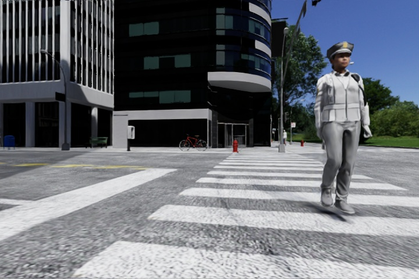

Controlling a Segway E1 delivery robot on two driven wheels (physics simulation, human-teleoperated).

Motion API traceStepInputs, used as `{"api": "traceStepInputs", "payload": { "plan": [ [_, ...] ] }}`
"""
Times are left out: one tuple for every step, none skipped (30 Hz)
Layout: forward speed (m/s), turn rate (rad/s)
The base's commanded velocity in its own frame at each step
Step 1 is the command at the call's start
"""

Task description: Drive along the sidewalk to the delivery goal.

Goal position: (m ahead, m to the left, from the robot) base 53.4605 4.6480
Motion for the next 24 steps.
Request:
{"api": "traceStepInputs", "payload": {
  "plan": [
    [2.0, -0.35],
    [2.0, -0.35],
    [2.0, -0.28],
    [2.0, -0.24],
    [2.0, -0.23],
    [2.0, -0.23],
    [2.0, -0.23],
    [2.0, -0.22],
    [2.0, -0.19],
    [2.0, -0.19],
    [2.0, -0.19],
    [2.0, -0.18],
    [2.0, -0.18],
    [2.0, -0.18],
    [2.0, -0.18],
    [2.0, -0.18],
    [2.0, -0.18],
    [2.0, -0.18],
    [2.0, -0.18],
    [2.0, -0.21],
    [2.0, -0.21],
    [2.0, -0.25],
    [2.0, -0.26],
    [2.0, -0.27]
  ]
}}
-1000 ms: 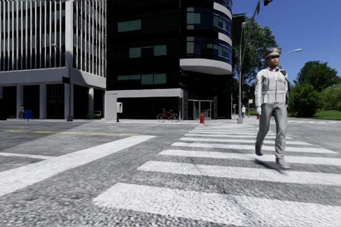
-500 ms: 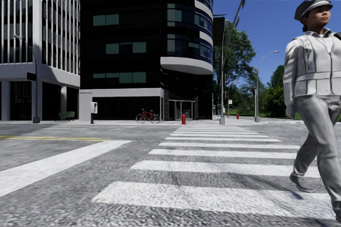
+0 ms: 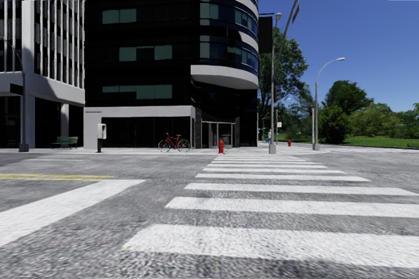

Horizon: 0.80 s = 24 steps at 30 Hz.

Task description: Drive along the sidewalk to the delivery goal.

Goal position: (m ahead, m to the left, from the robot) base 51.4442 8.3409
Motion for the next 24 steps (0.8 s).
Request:
{"api": "traceStepInputs", "payload": {
  "plan": [
    [2.0, -0.27],
    [2.0, -0.27],
    [2.0, -0.27],
    [2.0, -0.27],
    [2.0, -0.27],
    [2.0, -0.27],
    [2.0, -0.27],
    [2.0, -0.27],
    [2.0, -0.27],
    [2.0, -0.27],
    [2.0, -0.27],
    [2.0, -0.27],
    [2.0, -0.27],
    [2.0, -0.27],
    [2.0, -0.27],
    [2.0, -0.27],
    [2.0, -0.27],
    [2.0, -0.27],
    [2.0, -0.27],
    [2.0, -0.16],
    [2.0, -0.01],
    [2.0, -0.01],
    [2.0, 0.0],
    [2.0, 0.0]
  ]
}}
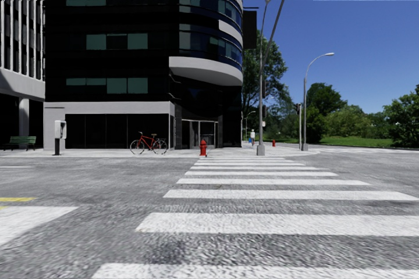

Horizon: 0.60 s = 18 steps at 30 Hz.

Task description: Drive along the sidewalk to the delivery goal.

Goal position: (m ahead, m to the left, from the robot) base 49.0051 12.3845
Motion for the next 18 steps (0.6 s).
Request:
{"api": "traceStepInputs", "payload": {
  "plan": [
    [2.0, 0.0],
    [2.0, 0.0],
    [2.0, 0.0],
    [2.0, 0.0],
    [2.0, 0.0],
    [2.0, 0.0],
    [2.0, 0.0],
    [2.0, 0.0],
    [2.0, 0.0],
    [2.0, 0.0],
    [2.0, -0.16],
    [2.0, -0.16],
    [2.0, -0.24],
    [2.0, -0.28],
    [2.0, -0.3],
    [2.0, -0.3],
    [2.0, -0.32],
    [2.0, -0.33]
  ]
}}
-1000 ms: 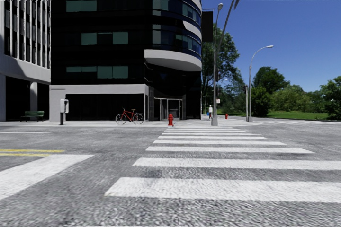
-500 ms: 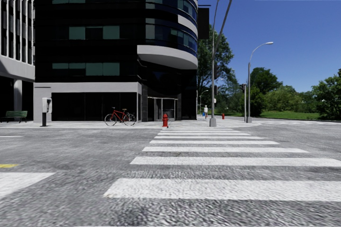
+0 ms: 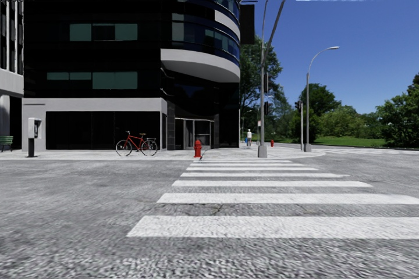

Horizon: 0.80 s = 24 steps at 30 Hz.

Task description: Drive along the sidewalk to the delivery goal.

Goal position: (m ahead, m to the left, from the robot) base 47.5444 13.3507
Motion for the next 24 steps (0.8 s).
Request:
{"api": "traceStepInputs", "payload": {
  "plan": [
    [2.0, -0.33],
    [2.0, -0.33],
    [2.0, -0.33],
    [2.0, -0.33],
    [2.0, -0.33],
    [2.0, -0.33],
    [2.0, -0.33],
    [2.0, -0.33],
    [2.0, -0.09],
    [2.0, -0.09],
    [2.0, 0.0],
    [2.0, 0.0],
    [2.0, 0.0],
    [2.0, 0.0],
    [2.0, 0.0],
    [2.0, 0.0],
    [2.0, 0.0],
    [2.0, 0.0],
    [2.0, 0.0],
    [2.0, 0.0],
    [2.0, 0.0],
    [2.0, 0.0],
    [2.0, 0.0],
    [2.0, 0.0]
  ]
}}
